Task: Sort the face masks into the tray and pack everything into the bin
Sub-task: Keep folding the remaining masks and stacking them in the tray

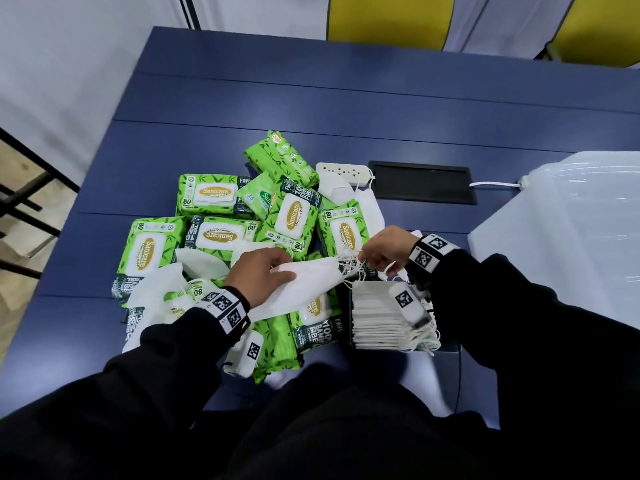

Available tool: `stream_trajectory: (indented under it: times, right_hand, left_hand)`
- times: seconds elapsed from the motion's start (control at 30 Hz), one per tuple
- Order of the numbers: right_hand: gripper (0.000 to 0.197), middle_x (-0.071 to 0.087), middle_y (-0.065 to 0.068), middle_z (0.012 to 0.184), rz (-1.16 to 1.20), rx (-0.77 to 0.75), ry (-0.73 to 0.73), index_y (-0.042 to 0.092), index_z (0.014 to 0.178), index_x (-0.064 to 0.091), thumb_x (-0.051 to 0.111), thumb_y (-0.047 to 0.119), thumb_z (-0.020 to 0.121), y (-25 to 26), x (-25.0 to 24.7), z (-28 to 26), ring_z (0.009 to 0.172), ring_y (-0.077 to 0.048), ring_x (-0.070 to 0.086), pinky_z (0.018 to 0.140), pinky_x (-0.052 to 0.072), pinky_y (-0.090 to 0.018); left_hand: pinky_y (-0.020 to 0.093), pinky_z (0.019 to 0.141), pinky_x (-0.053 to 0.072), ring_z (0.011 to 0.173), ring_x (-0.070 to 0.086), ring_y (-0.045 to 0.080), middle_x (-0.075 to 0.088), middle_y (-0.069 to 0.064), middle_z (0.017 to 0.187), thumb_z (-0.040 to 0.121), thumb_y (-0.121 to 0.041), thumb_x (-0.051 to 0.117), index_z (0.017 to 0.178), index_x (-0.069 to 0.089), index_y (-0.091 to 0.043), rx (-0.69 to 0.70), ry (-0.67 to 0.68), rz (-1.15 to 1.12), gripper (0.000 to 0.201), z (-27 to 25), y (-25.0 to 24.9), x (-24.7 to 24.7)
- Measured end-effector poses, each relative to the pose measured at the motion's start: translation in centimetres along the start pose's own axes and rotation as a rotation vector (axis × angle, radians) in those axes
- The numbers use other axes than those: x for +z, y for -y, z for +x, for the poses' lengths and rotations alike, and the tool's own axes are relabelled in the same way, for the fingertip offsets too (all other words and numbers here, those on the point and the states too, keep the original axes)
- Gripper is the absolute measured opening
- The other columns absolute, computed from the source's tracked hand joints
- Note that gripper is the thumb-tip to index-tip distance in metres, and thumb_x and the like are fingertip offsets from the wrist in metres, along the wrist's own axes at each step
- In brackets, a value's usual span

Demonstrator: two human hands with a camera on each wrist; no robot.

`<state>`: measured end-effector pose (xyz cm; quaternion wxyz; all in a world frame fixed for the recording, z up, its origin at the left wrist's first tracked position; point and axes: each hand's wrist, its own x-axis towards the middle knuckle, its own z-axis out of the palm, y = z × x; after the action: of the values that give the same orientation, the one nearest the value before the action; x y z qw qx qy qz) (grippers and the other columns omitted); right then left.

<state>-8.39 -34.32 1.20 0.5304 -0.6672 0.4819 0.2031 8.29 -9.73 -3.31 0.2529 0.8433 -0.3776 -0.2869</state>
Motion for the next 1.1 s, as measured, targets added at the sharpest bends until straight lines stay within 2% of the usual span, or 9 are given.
stream_trajectory:
  times: [0.17,0.4,0.53,0.63,0.7,0.8,0.87,1.0,1.1]
  right_hand:
    - [0.021,0.066,-0.002,0.069,-0.025,-0.047,-0.045,0.001,0.097,0.075,0.075,0.018,0.085,-1.1,0.2,1.3,0.055,-0.015,0.050,0.050,0.044,-0.026]
    - [0.016,0.068,-0.001,0.087,0.126,-0.091,-0.118,0.016,0.099,0.074,0.075,0.027,0.087,-1.5,-0.5,3.8,0.071,-0.018,0.059,0.056,0.049,-0.028]
    - [0.006,0.063,-0.006,0.086,0.386,-0.039,-0.254,0.014,0.091,0.069,0.065,0.011,0.094,-2.2,-2.7,6.4,0.068,-0.017,0.057,0.064,0.051,-0.032]
    - [0.021,0.062,-0.005,0.080,0.439,-0.002,-0.314,0.008,0.116,0.063,0.063,0.004,0.096,-2.7,-4.3,8.6,0.057,-0.011,0.063,0.065,0.050,-0.035]
    - [0.029,0.063,-0.007,0.075,0.465,0.028,-0.338,0.010,0.121,0.057,0.065,0.001,0.094,-2.7,-5.0,9.9,0.049,-0.009,0.062,0.061,0.048,-0.035]
    - [0.050,0.069,-0.014,0.087,0.412,0.061,-0.355,0.008,0.130,0.057,0.078,0.008,0.084,-2.9,-5.1,12.0,0.068,-0.019,0.064,0.056,0.050,-0.032]
    - [0.054,0.068,-0.012,0.086,0.339,0.051,-0.366,0.008,0.129,0.059,0.084,0.012,0.081,-3.0,-4.9,13.4,0.067,-0.020,0.064,0.054,0.052,-0.034]
    - [0.047,0.070,-0.004,0.090,0.178,-0.008,-0.361,0.013,0.113,0.068,0.091,0.024,0.074,-2.8,-4.7,15.6,0.081,-0.024,0.070,0.083,0.060,-0.041]
    - [0.020,0.070,0.000,0.078,0.113,-0.044,-0.304,0.014,0.082,0.071,0.089,0.021,0.077,-2.6,-4.8,16.1,0.075,-0.020,0.066,0.077,0.056,-0.033]
  left_hand:
    - [0.040,0.099,0.048,0.120,0.055,0.024,0.058,0.002,0.129,0.081,-0.052,0.080,0.129,0.066,-0.026,0.132,-0.039,0.195,0.056,-0.4,-0.4,0.4]
    - [0.044,0.112,0.040,0.139,0.039,0.029,0.039,0.008,0.155,0.065,-0.068,0.082,0.159,0.028,-0.020,0.179,0.174,0.381,0.118,-0.6,-2.4,2.5]
    - [0.043,0.105,0.043,0.133,0.043,0.030,0.043,0.008,0.151,0.070,-0.059,0.082,0.159,0.026,-0.017,0.183,0.188,0.547,0.113,-0.5,-2.4,3.6]
    - [0.044,0.101,0.045,0.130,0.046,0.030,0.045,0.007,0.148,0.072,-0.054,0.081,0.157,0.027,-0.018,0.191,0.173,0.582,0.107,-0.6,-2.3,3.8]
    - [0.046,0.101,0.044,0.131,0.044,0.029,0.041,0.006,0.150,0.072,-0.053,0.081,0.159,0.023,-0.019,0.171,0.181,0.579,0.110,-0.7,-2.2,4.1]
    - [0.046,0.103,0.043,0.133,0.043,0.029,0.037,0.005,0.153,0.073,-0.055,0.079,0.160,0.015,-0.022,0.146,0.191,0.564,0.113,-0.8,-2.3,4.4]
    - [0.045,0.103,0.042,0.132,0.044,0.027,0.039,0.004,0.152,0.075,-0.056,0.076,0.160,0.017,-0.023,0.150,0.175,0.564,0.110,-0.7,-2.4,4.4]
    - [0.044,0.102,0.044,0.126,0.048,0.027,0.046,0.003,0.147,0.075,-0.055,0.078,0.158,0.023,-0.022,0.183,0.138,0.579,0.105,-1.0,-2.5,4.7]
    - [0.044,0.098,0.047,0.120,0.051,0.027,0.052,0.004,0.139,0.069,-0.052,0.081,0.156,0.028,-0.019,0.221,0.109,0.573,0.107,-1.4,-2.2,5.1]
